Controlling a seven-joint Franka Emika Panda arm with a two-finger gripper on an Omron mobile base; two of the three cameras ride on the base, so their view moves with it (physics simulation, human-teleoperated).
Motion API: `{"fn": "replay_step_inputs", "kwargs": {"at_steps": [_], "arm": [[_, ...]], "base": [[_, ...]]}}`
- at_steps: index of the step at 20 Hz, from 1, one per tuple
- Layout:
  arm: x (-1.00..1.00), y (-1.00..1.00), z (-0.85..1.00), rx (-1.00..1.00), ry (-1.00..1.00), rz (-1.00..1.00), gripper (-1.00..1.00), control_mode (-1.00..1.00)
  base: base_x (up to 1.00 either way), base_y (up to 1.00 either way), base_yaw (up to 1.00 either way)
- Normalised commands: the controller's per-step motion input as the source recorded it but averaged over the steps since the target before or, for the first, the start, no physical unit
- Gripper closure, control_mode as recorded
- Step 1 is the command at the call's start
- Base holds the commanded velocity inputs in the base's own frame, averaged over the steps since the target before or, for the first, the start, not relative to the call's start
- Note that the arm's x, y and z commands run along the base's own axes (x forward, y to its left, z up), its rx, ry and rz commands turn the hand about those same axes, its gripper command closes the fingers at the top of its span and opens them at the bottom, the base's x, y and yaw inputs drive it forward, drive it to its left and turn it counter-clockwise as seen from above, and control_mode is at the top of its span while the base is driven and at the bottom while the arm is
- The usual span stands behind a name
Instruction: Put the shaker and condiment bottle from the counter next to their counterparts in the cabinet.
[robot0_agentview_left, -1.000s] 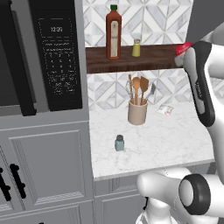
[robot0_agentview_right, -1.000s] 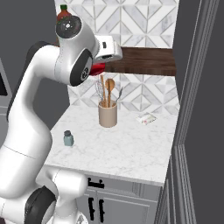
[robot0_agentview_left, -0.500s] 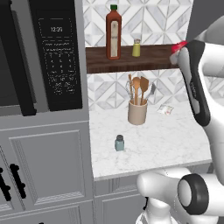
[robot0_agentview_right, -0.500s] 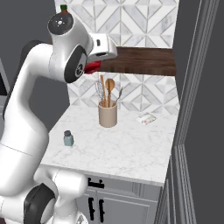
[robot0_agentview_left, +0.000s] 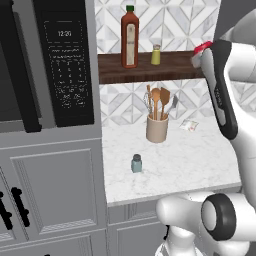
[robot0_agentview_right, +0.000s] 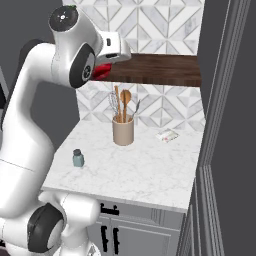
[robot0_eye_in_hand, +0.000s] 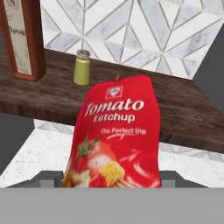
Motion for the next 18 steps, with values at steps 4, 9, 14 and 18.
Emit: {"fn": "replay_step_inputs", "kwargs": {"at_steps": [4, 9, 14, 18], "arm": [[0.12, 0.35, 0.06, 0.0, 0.0, 0.0, 1.0, -1.0], [0.13, 0.49, 0.01, 0.0, 0.0, 0.0, 1.0, -1.0], [0.12, 0.34, 0.07, 0.0, 0.0, 0.0, 1.0, -1.0], [0.19, 0.3, 0.02, 0.0, 0.0, 0.0, 1.0, -1.0]], "base": [[0.0, 0.0, 0.0], [0.0, 0.0, 0.0], [0.0, 0.0, 0.0], [0.0, 0.0, 0.0]]}}
